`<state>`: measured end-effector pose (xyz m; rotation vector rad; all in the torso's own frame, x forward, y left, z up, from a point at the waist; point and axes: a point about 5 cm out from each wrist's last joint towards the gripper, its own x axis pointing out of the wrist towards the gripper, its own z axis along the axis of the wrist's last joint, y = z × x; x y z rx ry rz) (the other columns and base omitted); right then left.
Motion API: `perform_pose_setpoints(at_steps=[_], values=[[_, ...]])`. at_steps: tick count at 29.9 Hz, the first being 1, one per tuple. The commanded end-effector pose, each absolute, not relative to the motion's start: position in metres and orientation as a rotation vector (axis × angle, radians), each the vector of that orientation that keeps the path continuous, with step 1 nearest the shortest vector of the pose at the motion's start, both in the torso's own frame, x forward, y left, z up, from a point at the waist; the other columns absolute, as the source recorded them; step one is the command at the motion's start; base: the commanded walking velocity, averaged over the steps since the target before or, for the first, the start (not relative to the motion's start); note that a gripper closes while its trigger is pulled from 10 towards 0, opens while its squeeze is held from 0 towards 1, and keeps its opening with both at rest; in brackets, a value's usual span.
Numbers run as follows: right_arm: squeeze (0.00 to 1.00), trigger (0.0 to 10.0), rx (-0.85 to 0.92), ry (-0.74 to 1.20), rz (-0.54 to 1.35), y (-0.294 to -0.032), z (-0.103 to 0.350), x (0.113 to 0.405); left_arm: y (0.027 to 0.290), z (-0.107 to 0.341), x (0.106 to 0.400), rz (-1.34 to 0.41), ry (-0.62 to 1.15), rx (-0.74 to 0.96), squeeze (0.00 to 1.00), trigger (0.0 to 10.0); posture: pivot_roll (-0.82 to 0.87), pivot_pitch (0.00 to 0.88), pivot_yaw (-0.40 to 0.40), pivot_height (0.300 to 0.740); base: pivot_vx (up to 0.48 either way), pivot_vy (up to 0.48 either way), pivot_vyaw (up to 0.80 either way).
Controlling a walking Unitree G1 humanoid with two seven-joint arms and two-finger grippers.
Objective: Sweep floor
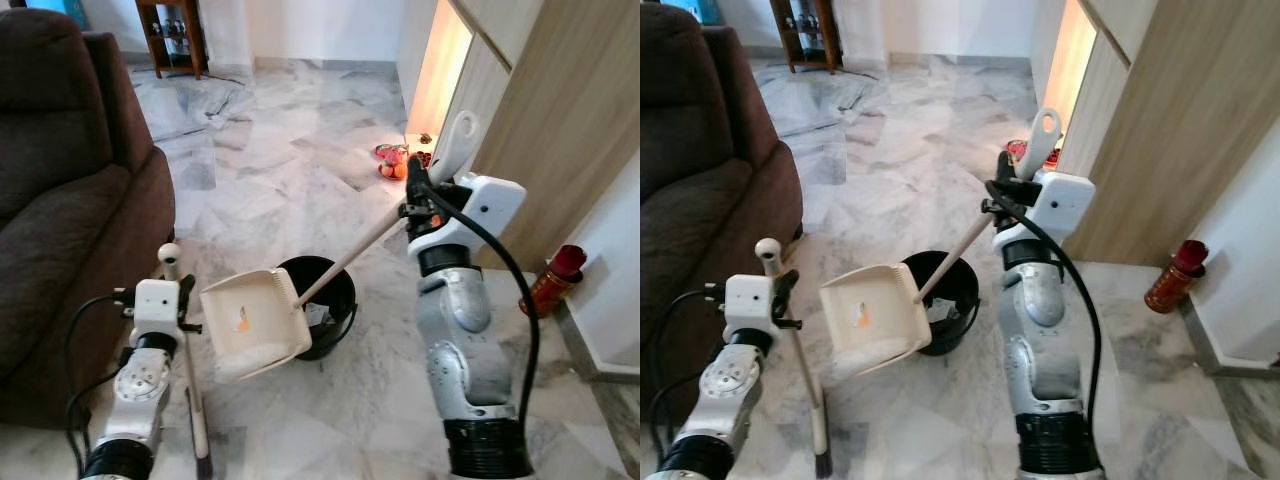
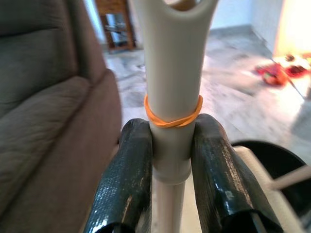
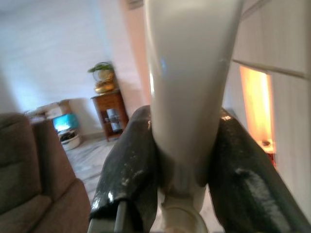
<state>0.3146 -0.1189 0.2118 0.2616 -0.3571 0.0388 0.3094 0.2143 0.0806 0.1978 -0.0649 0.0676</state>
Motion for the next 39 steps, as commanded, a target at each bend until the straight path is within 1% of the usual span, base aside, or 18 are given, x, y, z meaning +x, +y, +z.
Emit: perform_pose_setpoints(at_steps=[1,9,39], values=[[0.00,10.0,0.309,-0.441,0.087,-0.107,0.230,0.312,0.225,0.086,0.308,0.094,-0.091,0.224,0.00,10.0,0.14,0.000,-0.023,0.740,0.300,0.000,0.00],[0.00,10.0,0.330,-0.513,0.096,-0.107,0.242,0.309,0.225,0.087,0.308,0.095,-0.095,0.223,0.00,10.0,0.14,0.000,-0.024,0.740,0.298,0.000,0.00],[0.00,10.0,0.336,-0.509,0.109,-0.104,0.242,0.310,0.225,0.087,0.308,0.097,-0.097,0.222,0.00,10.0,0.14,0.000,-0.029,0.740,0.299,0.000,0.00]])
